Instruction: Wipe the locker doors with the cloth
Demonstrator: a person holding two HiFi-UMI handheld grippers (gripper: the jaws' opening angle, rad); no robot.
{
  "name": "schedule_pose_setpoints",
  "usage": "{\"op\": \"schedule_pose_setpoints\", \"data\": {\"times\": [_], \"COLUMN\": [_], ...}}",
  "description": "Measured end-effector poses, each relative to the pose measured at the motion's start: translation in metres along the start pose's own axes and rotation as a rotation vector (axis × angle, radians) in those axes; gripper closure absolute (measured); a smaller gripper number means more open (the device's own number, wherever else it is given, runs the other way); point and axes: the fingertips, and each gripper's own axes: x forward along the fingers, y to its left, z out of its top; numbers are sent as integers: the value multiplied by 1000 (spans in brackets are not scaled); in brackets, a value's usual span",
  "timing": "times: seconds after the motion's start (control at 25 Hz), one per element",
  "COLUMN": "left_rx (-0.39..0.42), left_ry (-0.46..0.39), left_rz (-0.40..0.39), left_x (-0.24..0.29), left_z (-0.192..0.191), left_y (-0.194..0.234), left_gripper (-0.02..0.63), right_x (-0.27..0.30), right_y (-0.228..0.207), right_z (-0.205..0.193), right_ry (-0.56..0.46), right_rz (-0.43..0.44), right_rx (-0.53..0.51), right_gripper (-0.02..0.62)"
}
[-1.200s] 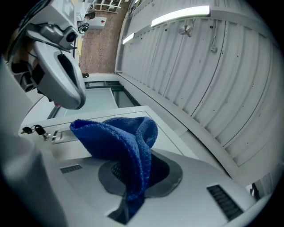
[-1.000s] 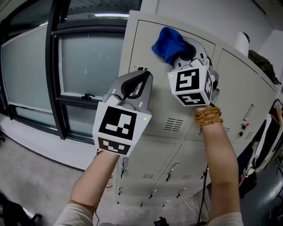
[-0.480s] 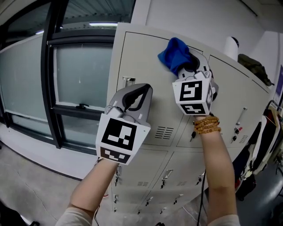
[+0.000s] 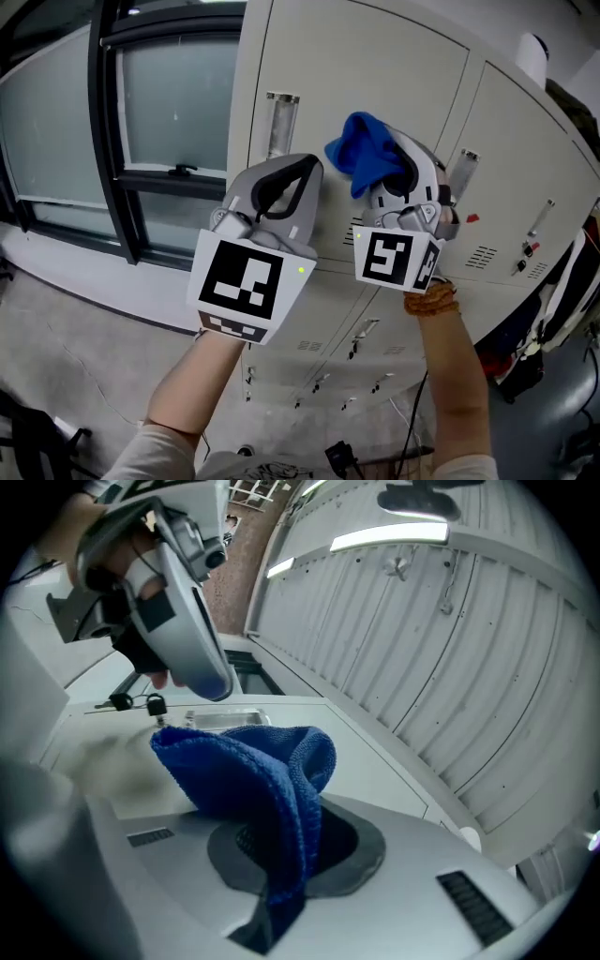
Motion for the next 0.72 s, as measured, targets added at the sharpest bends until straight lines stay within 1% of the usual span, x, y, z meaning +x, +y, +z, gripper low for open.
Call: {"op": "schedule_pose_setpoints", "data": {"times": [0.12,0.2,0.4,0.48,0.6,0.72], "left_rx": [-8,-19,-90,-98,-115,-125], "left_ry": [22,37,65,76,83,83], "left_rz": [2,3,26,22,15,7], "left_x": [-6,-9,-17,-16,-14,-11], "left_z": [-14,-23,-44,-52,-57,-58], "left_y": [-6,-10,-18,-22,-27,-34], "left_gripper": [604,604,604,604,604,604], "right_x": [-18,-31,-64,-74,-86,-96], "right_y": [29,50,106,124,137,136], "right_z": [-8,-14,-23,-27,-36,-51], "right_ry": [-6,-3,-5,-7,-2,18], "right_rz": [17,43,106,127,149,156], "right_rx": [-2,-3,-33,-50,-67,-84], "right_gripper": [568,568,568,568,566,566]}}
